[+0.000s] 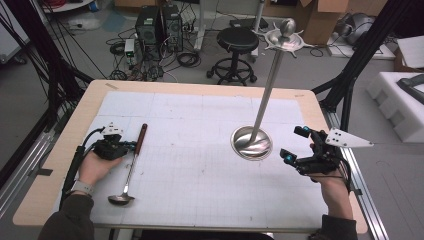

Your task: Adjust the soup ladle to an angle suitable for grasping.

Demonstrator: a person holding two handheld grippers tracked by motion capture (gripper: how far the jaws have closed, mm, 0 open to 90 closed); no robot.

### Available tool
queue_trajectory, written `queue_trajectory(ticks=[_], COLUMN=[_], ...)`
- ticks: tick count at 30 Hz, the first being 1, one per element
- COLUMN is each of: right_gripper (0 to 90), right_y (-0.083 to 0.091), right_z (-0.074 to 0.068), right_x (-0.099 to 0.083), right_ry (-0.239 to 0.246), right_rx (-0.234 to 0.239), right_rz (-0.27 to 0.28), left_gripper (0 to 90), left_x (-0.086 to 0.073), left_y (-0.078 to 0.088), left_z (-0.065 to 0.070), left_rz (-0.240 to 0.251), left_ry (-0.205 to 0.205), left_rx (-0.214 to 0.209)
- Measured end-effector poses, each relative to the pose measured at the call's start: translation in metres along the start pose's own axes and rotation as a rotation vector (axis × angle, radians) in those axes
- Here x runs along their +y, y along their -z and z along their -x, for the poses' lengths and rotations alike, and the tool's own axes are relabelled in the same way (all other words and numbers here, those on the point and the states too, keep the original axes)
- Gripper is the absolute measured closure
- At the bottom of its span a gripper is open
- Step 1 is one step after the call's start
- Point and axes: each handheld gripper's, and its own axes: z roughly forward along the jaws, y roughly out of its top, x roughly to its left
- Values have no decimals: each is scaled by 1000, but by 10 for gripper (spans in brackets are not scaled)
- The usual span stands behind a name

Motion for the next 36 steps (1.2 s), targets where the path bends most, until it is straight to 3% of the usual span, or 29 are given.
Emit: queue_trajectory(ticks=[2, 3, 12, 15, 26, 36], right_gripper=[0, 0, 0, 0, 0, 0], right_y=[0, 0, 0, 0, -1, -2], right_z=[0, 0, 0, 0, 2, 3], right_x=[0, 0, 0, 0, -2, -2], right_ry=[1, 3, 2, 0, -7, -11], right_rx=[-1, -1, 0, 1, -11, -29], right_rz=[0, -1, 1, 1, 6, 8], left_gripper=[899, 899, 899, 899, 899, 898], left_x=[0, 0, 5, 6, 14, 20], left_y=[0, 0, -1, -2, -6, -11], left_z=[1, 2, 6, 14, 38, 52], left_rz=[-5, -5, -36, -44, -96, -119], left_ry=[-8, 1, -13, -49, -128, -171], left_rx=[-4, -26, -25, -13, -70, -101])
